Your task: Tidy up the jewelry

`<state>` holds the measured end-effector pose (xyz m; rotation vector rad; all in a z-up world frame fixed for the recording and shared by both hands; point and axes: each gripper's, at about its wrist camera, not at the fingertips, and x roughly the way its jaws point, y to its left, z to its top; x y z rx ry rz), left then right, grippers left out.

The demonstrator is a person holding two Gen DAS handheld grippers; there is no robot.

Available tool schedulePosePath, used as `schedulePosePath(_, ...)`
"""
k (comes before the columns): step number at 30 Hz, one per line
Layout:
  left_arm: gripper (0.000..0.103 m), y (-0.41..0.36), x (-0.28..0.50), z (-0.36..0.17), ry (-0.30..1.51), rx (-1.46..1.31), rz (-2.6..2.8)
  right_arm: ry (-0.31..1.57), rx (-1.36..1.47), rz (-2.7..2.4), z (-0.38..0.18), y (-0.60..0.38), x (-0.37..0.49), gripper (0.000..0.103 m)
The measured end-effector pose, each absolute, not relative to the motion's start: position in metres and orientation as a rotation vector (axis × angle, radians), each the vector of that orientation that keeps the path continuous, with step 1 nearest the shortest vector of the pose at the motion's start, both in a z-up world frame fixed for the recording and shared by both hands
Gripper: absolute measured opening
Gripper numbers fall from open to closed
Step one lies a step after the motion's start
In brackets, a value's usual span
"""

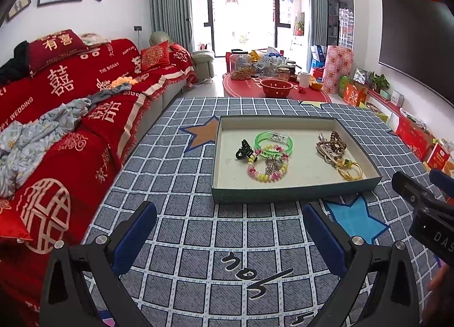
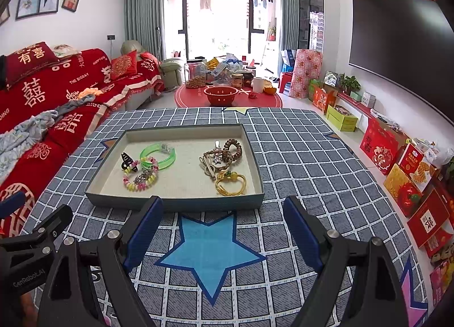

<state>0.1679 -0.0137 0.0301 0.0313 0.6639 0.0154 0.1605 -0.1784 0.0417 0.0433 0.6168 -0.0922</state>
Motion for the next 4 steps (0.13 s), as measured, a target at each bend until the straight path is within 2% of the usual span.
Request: schedulePosePath(4, 0.103, -0.0107, 0.1690, 0.0286, 0.672, 0.019, 0.003, 0.619, 0.045, -0.091, 0.0407, -0.1760, 0.1594, 0.088)
